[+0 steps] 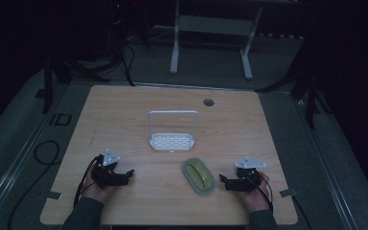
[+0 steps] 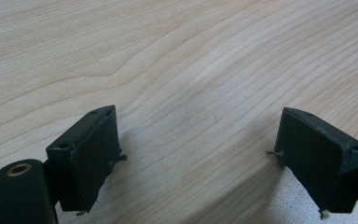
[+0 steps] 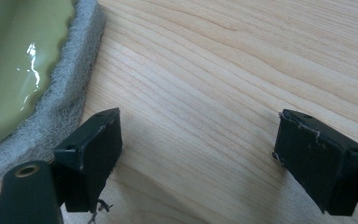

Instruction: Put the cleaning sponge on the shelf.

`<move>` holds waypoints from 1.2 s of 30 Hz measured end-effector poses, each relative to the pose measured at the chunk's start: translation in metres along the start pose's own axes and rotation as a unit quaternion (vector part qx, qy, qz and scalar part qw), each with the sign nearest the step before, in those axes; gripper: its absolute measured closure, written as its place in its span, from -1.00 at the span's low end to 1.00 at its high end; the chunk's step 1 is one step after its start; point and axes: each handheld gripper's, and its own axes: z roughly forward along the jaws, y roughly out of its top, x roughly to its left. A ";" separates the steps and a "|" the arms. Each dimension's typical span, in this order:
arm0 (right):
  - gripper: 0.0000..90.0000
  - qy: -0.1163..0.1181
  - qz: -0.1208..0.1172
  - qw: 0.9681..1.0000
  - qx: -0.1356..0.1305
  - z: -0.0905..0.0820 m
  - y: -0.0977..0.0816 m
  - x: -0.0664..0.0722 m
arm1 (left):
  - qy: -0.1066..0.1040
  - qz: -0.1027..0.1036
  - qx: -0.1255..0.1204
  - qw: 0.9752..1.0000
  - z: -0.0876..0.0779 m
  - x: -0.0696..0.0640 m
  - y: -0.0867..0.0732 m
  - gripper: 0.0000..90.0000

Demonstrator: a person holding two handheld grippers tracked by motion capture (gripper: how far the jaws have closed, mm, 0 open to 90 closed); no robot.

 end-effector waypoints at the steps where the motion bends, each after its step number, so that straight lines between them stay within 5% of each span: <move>1: -0.67 -0.001 0.001 1.000 0.000 0.000 0.000 0.000 | 0.000 0.000 0.000 1.000 0.000 0.000 0.000 -0.69; 16: -0.19 -0.061 -0.002 0.998 0.006 -0.019 0.011 0.014 | 0.000 0.000 0.000 1.000 0.000 0.000 0.000 -0.69; 36: 0.17 -0.045 -0.005 0.999 0.027 -0.043 0.036 0.033 | 0.000 0.000 0.000 1.000 0.000 0.000 0.000 -0.69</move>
